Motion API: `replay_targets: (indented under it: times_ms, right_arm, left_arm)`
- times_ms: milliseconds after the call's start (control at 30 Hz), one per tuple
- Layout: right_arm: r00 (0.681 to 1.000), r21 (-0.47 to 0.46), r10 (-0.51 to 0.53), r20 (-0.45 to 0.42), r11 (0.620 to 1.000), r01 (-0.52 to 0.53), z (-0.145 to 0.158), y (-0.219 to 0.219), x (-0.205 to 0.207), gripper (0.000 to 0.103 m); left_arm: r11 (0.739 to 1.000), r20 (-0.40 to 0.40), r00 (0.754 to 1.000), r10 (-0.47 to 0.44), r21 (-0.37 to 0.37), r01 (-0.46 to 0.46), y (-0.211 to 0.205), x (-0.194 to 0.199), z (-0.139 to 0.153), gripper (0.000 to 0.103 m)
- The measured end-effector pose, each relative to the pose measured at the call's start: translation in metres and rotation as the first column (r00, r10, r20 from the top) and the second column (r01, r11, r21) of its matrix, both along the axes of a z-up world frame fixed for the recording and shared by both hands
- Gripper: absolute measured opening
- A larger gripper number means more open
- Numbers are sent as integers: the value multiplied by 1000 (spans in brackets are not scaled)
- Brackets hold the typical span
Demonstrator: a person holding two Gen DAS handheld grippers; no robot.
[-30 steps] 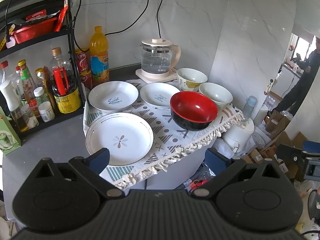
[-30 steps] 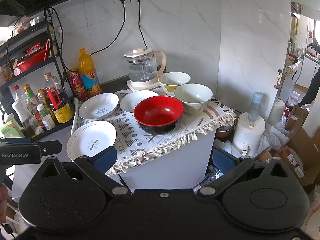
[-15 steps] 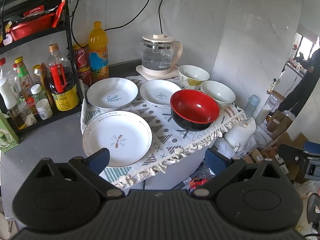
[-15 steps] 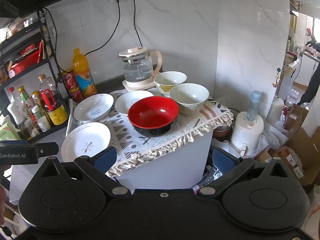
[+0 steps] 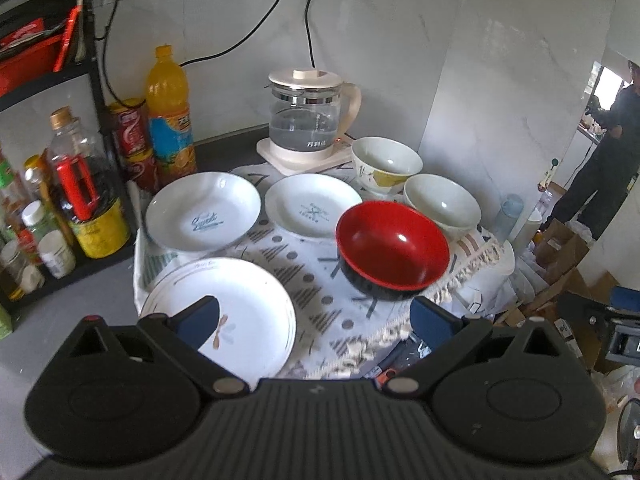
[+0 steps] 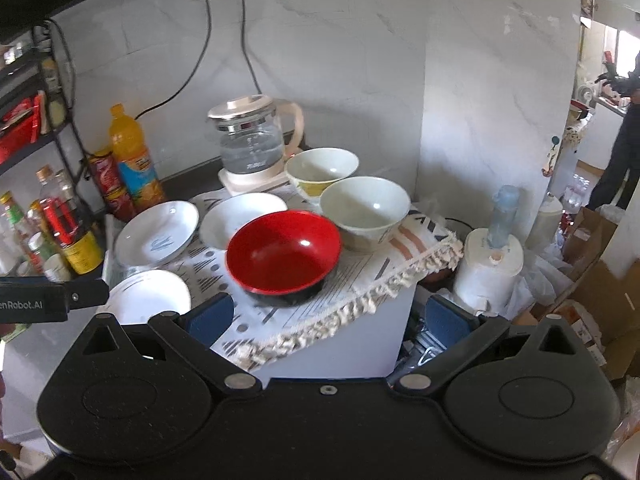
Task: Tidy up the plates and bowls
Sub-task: 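Move both grippers toward the large cream bowl beside the red bowl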
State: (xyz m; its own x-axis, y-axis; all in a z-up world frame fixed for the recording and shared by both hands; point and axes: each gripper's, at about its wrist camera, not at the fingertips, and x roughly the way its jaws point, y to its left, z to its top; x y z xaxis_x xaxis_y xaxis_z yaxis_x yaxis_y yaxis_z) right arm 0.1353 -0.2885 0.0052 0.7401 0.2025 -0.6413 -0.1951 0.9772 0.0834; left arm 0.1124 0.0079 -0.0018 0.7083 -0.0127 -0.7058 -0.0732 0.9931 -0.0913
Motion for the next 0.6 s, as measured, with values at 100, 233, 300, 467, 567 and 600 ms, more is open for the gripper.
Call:
replay_targets:
  times_ms: [100,233,300,467,567,600]
  right_arm:
    - [1000,3,-12,-8,1000,12,-2,3,18,103]
    - [999,8,-30,-14,1000,30,-4,7,42,103]
    - [999,12,-46,-19,999,46,-5,10,54,103]
    - [995,37,-90,-34,995,92,-7,11,83,103]
    - [991,49,-126,-55,991,129,-11,10,98,103]
    - [989,47,-139,-59,989,142,-12,11,102,103]
  left_arm:
    - [1000,6,1000,-13,-5,13,3,23,0,101]
    - [999,6,999,-34,-4,34,5,56,-2,101]
    - [999,3,999,-47,-7,47,5,72,-3,101]
    - [995,-5,996,-87,-42,86,8,111,-7,101]
    - [991,-13,993,-120,-52,119,8,135,-10,101]
    - [989,-11,991,-135,-58,134,8,142,-11,100]
